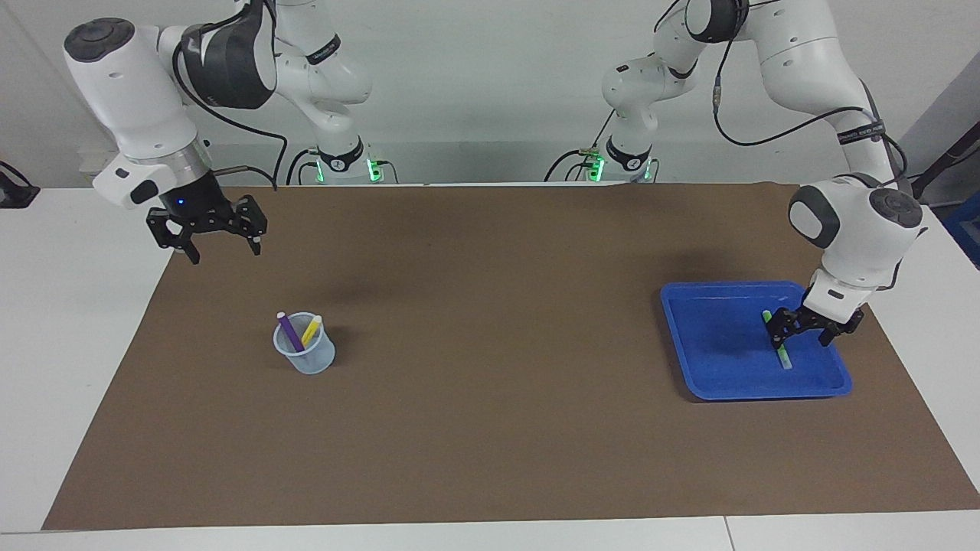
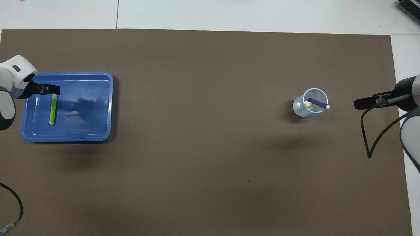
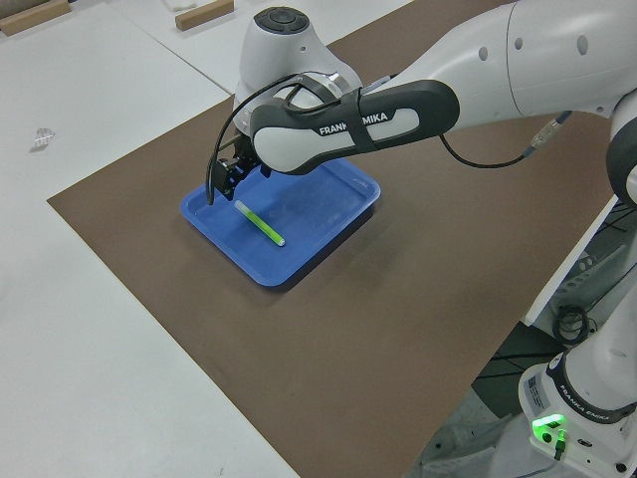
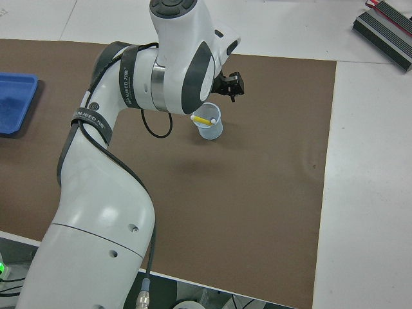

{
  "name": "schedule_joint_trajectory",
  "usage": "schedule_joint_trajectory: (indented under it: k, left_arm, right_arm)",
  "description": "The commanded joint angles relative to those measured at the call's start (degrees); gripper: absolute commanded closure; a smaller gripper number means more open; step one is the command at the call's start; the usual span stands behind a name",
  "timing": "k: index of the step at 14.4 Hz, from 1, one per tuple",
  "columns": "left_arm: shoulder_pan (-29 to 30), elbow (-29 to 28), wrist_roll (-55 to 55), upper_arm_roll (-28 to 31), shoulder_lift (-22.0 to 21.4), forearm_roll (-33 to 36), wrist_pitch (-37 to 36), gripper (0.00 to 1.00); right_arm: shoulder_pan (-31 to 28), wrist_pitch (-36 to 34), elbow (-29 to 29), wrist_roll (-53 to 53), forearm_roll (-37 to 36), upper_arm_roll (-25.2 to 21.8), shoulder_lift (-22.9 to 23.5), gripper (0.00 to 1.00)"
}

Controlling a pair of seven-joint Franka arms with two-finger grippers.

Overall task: Transfer and insert pens with both arms
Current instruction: 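Lower the left gripper over the green pen in the blue tray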

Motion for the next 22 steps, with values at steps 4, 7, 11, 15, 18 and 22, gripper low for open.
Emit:
schedule_joint_trajectory:
  k: [4, 7, 11, 15, 18, 22]
  left_arm:
    - [1.3, -3.1, -0.1, -0.2, 0.7, 0.9, 4.6, 0.16]
    - [1.3, -3.4, -0.1, -0.2, 0.7, 0.9, 4.6, 0.19]
    - [1.5, -4.2, -0.2, -0.2, 0.6, 0.9, 4.7, 0.19]
    - [1.7, -4.7, -0.1, -0.2, 0.6, 0.9, 4.9, 0.21]
    - [1.7, -5.3, -0.2, -0.2, 0.6, 0.9, 5.7, 0.25]
    - [1.5, -5.5, -0.2, -0.1, 0.6, 0.9, 5.7, 0.31]
  right_arm:
    - [0.0, -0.6, -1.8, 0.5, -2.2, 0.5, -1.5, 0.0]
    - [0.1, 0.3, -2.8, 0.6, -2.2, 0.4, -1.7, 0.0]
    - [0.1, 0.5, -3.0, 0.8, -2.2, 0.5, -1.8, 0.0]
    - [0.0, 0.6, -3.0, 0.6, -2.2, 0.5, -1.8, 0.0]
    - [0.0, 0.6, -2.9, 0.5, -2.1, 0.5, -1.8, 0.0]
    - [-0.2, 0.6, -3.0, 0.5, -2.1, 0.5, -1.8, 0.0]
